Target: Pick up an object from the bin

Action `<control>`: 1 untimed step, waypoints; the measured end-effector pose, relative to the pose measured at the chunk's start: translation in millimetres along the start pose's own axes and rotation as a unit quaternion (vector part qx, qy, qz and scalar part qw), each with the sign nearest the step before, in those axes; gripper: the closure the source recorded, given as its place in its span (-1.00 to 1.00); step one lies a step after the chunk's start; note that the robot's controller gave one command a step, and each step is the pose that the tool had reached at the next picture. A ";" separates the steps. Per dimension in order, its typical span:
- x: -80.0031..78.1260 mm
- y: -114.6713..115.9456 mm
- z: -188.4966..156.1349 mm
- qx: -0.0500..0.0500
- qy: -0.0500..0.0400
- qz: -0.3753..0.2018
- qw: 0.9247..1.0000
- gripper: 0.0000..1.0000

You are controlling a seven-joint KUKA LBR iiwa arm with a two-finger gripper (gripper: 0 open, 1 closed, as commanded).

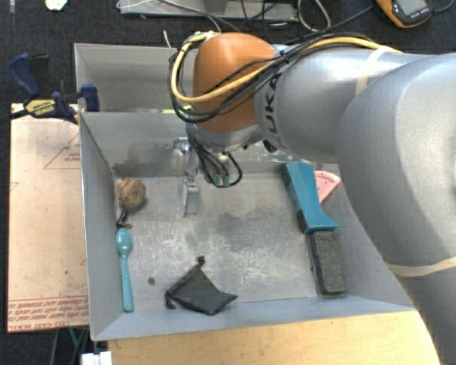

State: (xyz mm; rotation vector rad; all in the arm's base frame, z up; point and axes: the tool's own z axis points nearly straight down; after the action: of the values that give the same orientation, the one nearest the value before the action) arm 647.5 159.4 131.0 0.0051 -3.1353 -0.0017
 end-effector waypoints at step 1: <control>-2.1 -0.5 -5.2 -0.001 -0.004 0.001 1.000 -1.00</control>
Offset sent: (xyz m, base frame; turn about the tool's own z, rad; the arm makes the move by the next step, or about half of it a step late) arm -0.0366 0.0261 0.0284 -0.0862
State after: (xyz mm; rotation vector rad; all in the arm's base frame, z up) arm 649.6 158.9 136.1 0.0016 -3.1430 -0.0033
